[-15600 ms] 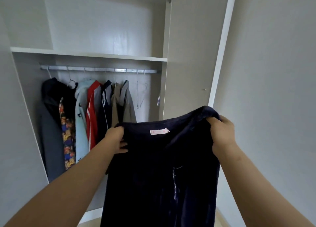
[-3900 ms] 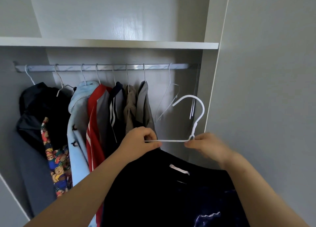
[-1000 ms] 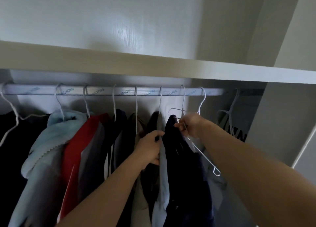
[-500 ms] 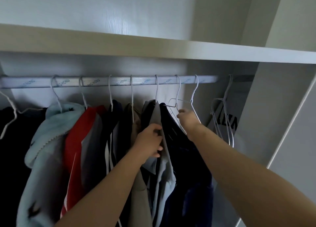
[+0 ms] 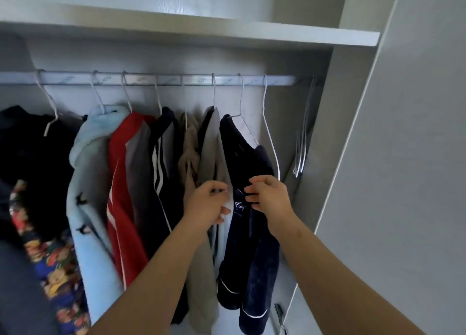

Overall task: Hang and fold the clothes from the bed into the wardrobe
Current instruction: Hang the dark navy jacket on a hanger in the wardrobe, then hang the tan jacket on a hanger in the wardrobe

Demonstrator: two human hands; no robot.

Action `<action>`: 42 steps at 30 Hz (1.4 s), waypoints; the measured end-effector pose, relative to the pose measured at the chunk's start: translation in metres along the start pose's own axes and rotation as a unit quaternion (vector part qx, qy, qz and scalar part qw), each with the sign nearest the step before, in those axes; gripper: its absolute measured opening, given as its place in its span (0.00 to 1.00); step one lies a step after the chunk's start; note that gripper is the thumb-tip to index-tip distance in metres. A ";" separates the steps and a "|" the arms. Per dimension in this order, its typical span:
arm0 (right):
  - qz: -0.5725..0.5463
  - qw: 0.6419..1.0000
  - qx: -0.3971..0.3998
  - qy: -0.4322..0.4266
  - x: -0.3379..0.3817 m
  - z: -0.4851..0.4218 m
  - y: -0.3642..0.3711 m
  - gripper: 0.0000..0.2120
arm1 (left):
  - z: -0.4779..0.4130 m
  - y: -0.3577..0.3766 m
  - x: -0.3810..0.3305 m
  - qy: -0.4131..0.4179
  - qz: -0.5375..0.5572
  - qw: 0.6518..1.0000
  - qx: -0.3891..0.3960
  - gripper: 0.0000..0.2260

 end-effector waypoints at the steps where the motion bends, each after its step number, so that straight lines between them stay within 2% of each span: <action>1: 0.001 1.000 0.009 0.025 -0.016 0.020 -0.012 0.09 | 0.021 0.007 0.011 -0.014 -0.002 1.000 -0.003 0.05; 6: -0.003 0.990 0.023 0.136 -0.077 0.088 -0.050 0.08 | 0.094 0.031 0.058 -0.079 -0.008 0.997 -0.012 0.06; 10: -0.024 0.974 0.034 0.224 -0.126 0.146 -0.077 0.08 | 0.153 0.046 0.099 -0.132 -0.031 0.991 0.010 0.05; 14: -0.025 0.966 0.005 0.256 -0.162 0.205 -0.103 0.02 | 0.201 0.055 0.137 -0.162 -0.050 0.985 0.039 0.07; 23: -0.077 0.934 -0.124 0.327 -0.234 0.356 -0.134 0.04 | 0.318 0.051 0.196 -0.208 -0.105 0.960 0.158 0.06; 27: -0.106 0.903 -0.190 0.371 -0.260 0.452 -0.138 0.06 | 0.390 0.042 0.227 -0.218 -0.157 0.931 0.249 0.03; 31: -0.135 0.867 -0.273 0.394 -0.281 0.549 -0.152 0.06 | 0.464 0.047 0.254 -0.220 -0.200 0.898 0.324 0.05; 36: -0.190 0.813 -0.379 0.400 -0.299 0.654 -0.179 0.05 | 0.550 0.071 0.275 -0.186 -0.253 0.851 0.420 0.05; 42: -0.252 0.738 -0.501 0.376 -0.309 0.798 -0.221 0.05 | 0.687 0.105 0.292 -0.129 -0.303 0.775 0.539 0.05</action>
Point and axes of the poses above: each hand's wrist, its own z-axis away from the middle knuckle, its own y-axis out of the palm, x = y × z, the point moved 1 cm from there along -z, towards the middle knuckle, and after that the axes turned 2 degrees about -x, right-handed, at the moved point
